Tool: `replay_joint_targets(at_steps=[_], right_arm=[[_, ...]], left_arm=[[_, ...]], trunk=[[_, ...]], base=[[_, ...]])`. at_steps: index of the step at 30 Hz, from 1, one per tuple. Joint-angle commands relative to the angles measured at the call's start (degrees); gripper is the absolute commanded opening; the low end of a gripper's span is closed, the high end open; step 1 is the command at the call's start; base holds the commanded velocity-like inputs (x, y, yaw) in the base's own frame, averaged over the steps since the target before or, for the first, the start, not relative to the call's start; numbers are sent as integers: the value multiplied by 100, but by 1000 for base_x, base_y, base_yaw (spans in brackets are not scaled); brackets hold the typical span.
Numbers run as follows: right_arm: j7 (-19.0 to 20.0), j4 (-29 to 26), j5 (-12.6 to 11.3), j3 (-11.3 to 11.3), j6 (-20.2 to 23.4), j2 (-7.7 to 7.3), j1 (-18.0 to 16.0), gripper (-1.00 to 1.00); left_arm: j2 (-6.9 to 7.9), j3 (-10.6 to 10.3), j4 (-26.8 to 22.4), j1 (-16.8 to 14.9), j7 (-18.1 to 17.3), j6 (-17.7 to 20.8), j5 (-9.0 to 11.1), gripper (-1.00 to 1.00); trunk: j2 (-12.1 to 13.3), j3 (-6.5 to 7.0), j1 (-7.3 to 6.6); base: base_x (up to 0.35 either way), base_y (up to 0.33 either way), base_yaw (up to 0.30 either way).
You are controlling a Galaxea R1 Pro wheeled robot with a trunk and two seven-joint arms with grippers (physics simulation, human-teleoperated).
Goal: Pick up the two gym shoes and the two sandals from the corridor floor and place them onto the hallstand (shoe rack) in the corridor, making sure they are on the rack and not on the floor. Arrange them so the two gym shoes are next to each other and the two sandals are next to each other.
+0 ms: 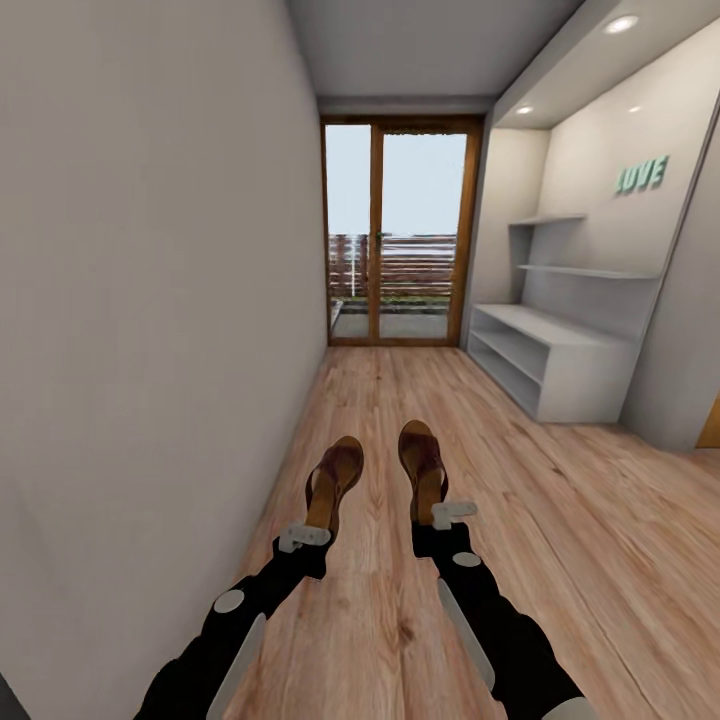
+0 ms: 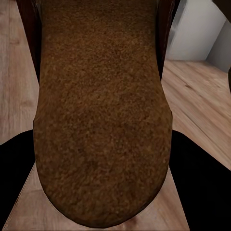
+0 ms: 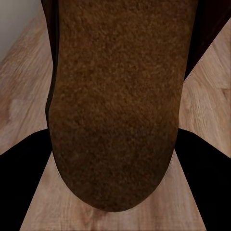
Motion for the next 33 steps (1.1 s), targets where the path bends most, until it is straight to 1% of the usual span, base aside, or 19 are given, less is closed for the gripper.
replay_joint_targets(at_steps=[1,33], right_arm=[[-55,-7,-53,16,18,-3,-5,-100],[-55,3,-53,17,18,-2,-5,-100]], left_arm=[[-1,6,-8,-2,-17,46,61,-100],[-1,9,-8,-2,-17,46,61,-100]], trunk=[[-3,-6,2],[-3,-6,2]], base=[[348,0,0],[348,0,0]])
